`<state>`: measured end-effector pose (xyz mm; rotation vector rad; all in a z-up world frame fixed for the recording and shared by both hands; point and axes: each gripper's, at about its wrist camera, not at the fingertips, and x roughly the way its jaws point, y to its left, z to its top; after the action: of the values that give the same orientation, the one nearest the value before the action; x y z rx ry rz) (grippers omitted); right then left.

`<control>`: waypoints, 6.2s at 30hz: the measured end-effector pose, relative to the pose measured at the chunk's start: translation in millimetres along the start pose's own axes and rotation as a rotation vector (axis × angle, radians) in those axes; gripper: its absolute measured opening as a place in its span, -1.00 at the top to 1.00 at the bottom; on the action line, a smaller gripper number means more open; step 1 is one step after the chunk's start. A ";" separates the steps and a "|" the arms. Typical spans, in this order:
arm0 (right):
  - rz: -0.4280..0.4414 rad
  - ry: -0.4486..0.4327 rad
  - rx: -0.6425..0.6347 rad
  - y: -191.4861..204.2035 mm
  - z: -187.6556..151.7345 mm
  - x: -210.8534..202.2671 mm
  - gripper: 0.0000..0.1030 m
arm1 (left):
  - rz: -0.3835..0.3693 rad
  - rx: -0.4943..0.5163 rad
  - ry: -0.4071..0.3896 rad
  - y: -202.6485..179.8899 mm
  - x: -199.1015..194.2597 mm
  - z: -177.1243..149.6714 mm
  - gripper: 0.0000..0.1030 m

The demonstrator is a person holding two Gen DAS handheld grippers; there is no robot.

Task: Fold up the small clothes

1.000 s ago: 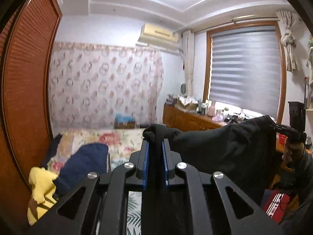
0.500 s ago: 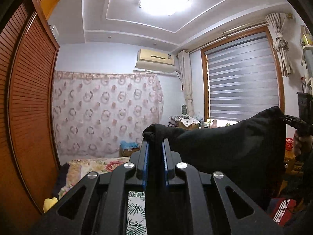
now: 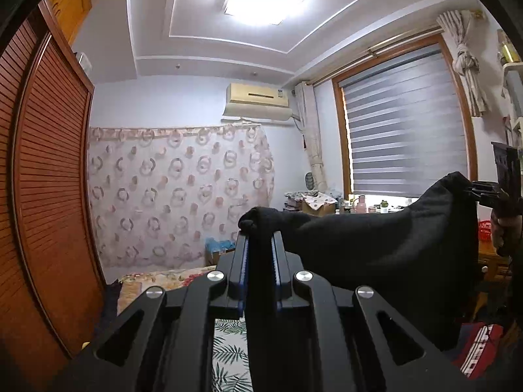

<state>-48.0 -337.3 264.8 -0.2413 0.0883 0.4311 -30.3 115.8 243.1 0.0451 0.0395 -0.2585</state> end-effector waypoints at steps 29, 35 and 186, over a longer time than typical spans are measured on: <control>-0.086 0.561 0.127 -65.9 -237.6 330.6 -0.04 | 0.044 -0.091 0.580 2.8 225.2 -213.4 0.29; -0.018 0.610 0.204 -51.5 -271.0 287.6 -0.06 | -0.018 -0.120 0.663 -17.7 214.2 -251.1 0.23; -0.063 0.577 0.237 24.0 -354.6 147.6 -0.29 | 0.086 -0.295 0.807 -33.0 73.3 -332.2 0.20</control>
<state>63.4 -345.3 -103.4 -0.1286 0.6911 0.2739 21.0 81.8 -93.0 -0.1454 0.8751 -0.1331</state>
